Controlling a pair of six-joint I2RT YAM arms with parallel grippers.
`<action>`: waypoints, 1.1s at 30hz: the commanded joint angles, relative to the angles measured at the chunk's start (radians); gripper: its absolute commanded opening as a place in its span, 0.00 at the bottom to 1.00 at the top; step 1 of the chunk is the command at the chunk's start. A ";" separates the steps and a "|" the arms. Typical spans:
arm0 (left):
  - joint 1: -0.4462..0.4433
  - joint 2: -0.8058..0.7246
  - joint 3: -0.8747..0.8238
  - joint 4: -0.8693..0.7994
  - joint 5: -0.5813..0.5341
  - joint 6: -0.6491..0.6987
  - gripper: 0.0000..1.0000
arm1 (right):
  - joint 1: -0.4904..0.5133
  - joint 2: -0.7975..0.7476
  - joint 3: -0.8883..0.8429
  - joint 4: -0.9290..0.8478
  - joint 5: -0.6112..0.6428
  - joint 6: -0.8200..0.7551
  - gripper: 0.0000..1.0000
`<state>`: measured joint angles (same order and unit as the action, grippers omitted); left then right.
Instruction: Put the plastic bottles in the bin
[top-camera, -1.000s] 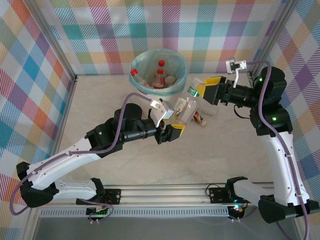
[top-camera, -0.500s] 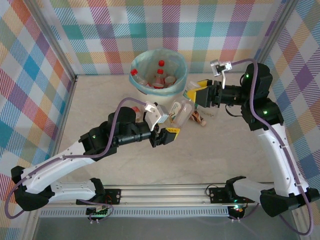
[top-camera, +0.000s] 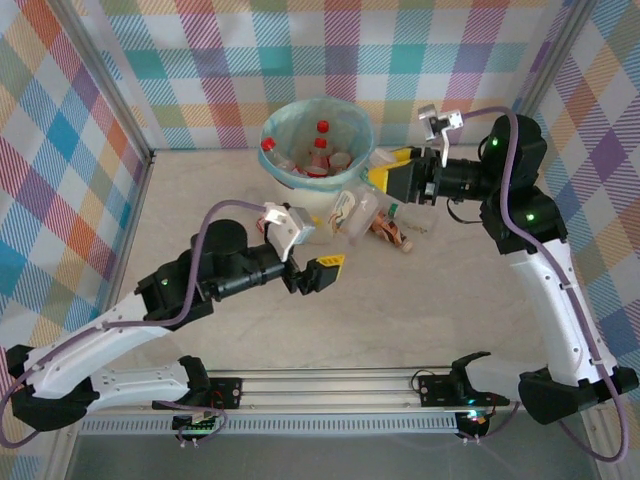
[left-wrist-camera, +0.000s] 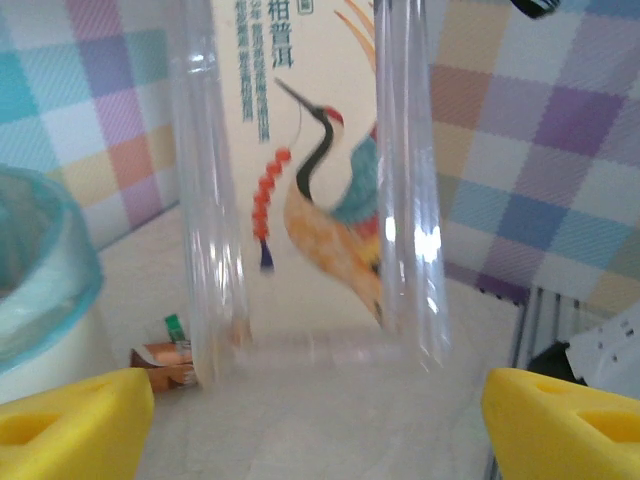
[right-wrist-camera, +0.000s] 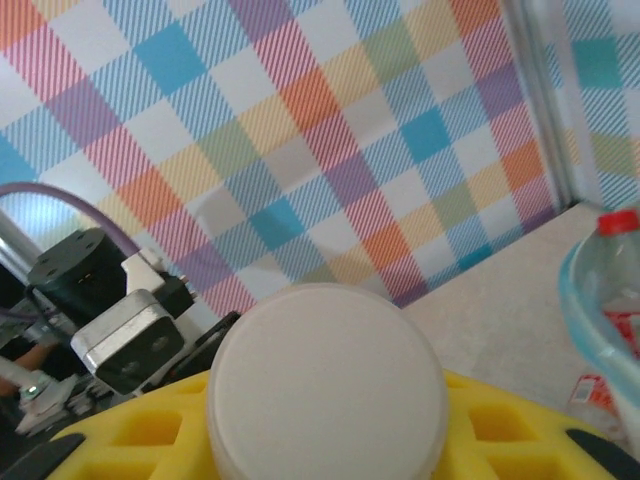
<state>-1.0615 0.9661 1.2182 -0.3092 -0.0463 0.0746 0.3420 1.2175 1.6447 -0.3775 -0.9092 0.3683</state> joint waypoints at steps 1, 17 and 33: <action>0.005 -0.074 -0.019 0.011 -0.129 -0.009 0.87 | 0.007 0.037 0.082 0.049 0.134 -0.021 0.23; 0.006 -0.258 -0.078 -0.148 -0.577 -0.051 0.91 | 0.064 0.535 0.577 -0.116 0.672 -0.276 0.19; 0.011 -0.314 -0.121 -0.199 -0.647 -0.053 0.93 | 0.162 0.973 0.937 -0.356 1.052 -0.577 0.22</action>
<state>-1.0576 0.6689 1.1095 -0.5030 -0.6659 0.0376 0.5072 2.1807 2.5603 -0.7181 0.0746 -0.1570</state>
